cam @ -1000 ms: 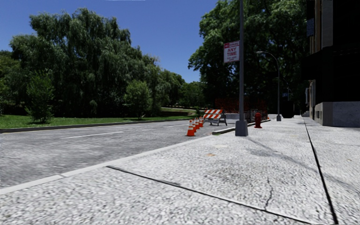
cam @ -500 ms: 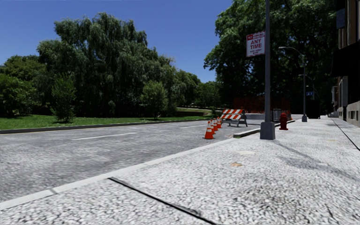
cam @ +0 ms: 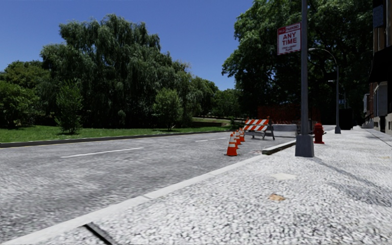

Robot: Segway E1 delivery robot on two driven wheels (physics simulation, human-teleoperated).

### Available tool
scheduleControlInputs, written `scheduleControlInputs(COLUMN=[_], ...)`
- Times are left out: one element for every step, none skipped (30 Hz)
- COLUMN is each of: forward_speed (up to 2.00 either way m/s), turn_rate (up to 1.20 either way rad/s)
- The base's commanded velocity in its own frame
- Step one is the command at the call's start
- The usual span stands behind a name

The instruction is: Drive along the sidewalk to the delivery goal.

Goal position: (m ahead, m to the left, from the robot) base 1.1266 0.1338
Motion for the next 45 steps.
scheduleControlInputs(forward_speed=[1.61, 1.61, 1.61, 1.62, 1.62, 1.62, 1.62, 1.62, 1.62, 1.62, 1.61, 1.61, 1.60, 1.60, 1.57, 1.52, 1.45, 1.45, 1.40, 1.26, 1.26, 1.14, 0.86, 0.02, 0.02, 0.00, 0.00, 0.00, 0.00, 0.00, 0.00, 0.00, 0.00, 0.00, 0.00, 0.00, 0.00, 0.00, 0.00, 0.00, 0.00, 0.00, 0.00, 0.00, 0.00], turn_rate=[0.00, 0.00, 0.00, 0.00, 0.00, 0.00, 0.00, 0.00, 0.00, 0.00, 0.00, 0.00, 0.00, 0.00, 0.00, 0.00, 0.00, 0.00, 0.00, 0.00, 0.00, 0.00, 0.00, 0.00, 0.00, 0.00, 0.00, 0.00, 0.00, 0.00, 0.00, 0.00, 0.00, 0.00, 0.00, 0.00, 0.00, 0.00, 0.00, 0.00, 0.00, 0.00, 0.00, 0.00, 0.00])
